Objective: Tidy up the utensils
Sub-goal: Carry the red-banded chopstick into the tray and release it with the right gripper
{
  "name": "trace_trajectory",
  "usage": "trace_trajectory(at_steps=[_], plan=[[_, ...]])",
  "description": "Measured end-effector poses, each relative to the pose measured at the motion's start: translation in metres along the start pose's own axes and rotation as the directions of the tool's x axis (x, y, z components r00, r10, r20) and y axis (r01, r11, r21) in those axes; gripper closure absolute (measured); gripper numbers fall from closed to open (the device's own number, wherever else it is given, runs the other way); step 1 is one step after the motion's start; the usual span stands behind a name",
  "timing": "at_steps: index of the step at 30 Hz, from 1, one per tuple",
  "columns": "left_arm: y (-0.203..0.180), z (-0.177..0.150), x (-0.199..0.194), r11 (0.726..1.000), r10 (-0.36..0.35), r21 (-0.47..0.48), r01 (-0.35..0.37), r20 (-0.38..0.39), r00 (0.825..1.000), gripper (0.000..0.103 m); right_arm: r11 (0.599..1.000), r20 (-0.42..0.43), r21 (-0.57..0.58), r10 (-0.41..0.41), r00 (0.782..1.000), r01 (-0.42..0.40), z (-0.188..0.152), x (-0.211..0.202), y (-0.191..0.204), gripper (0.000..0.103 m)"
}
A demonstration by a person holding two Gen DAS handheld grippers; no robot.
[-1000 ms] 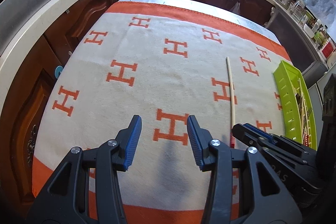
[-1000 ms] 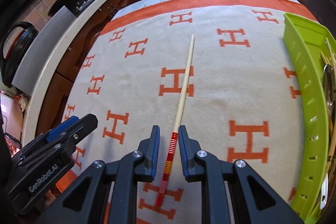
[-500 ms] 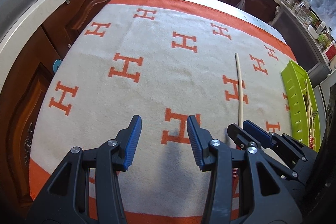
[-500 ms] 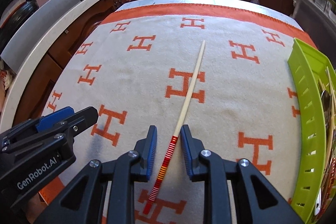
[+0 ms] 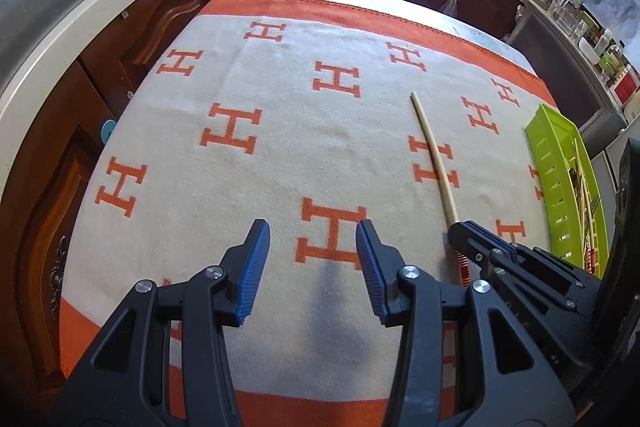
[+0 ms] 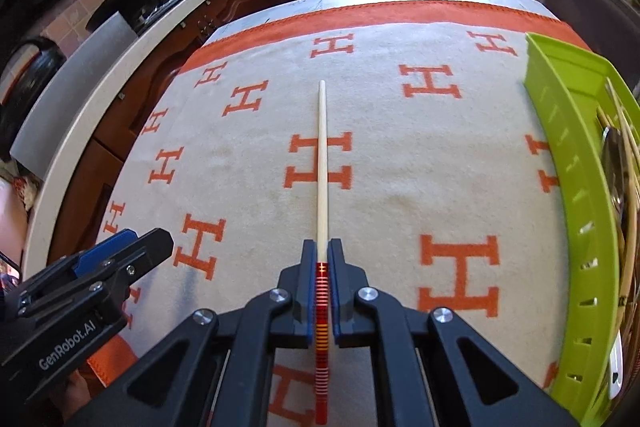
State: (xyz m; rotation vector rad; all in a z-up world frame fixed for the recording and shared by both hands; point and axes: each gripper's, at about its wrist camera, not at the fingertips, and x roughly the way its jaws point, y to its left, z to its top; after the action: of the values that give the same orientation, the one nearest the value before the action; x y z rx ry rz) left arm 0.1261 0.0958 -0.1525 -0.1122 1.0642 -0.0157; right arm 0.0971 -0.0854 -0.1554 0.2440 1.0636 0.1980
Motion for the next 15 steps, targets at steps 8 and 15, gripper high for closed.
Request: trace_trajectory(at_steps=[8, 15], plan=[[-0.020, -0.006, -0.014, 0.999, -0.025, 0.032, 0.025, 0.003, 1.000, 0.061, 0.999, 0.048, 0.042, 0.027, 0.999, -0.029, -0.013, -0.038, -0.023, 0.098], [-0.065, -0.022, -0.027, 0.990, -0.088, 0.111, 0.089, -0.011, 0.996, 0.060, 0.995, 0.116, 0.080, 0.048, 0.992, -0.058, -0.025, -0.078, -0.050, 0.098]])
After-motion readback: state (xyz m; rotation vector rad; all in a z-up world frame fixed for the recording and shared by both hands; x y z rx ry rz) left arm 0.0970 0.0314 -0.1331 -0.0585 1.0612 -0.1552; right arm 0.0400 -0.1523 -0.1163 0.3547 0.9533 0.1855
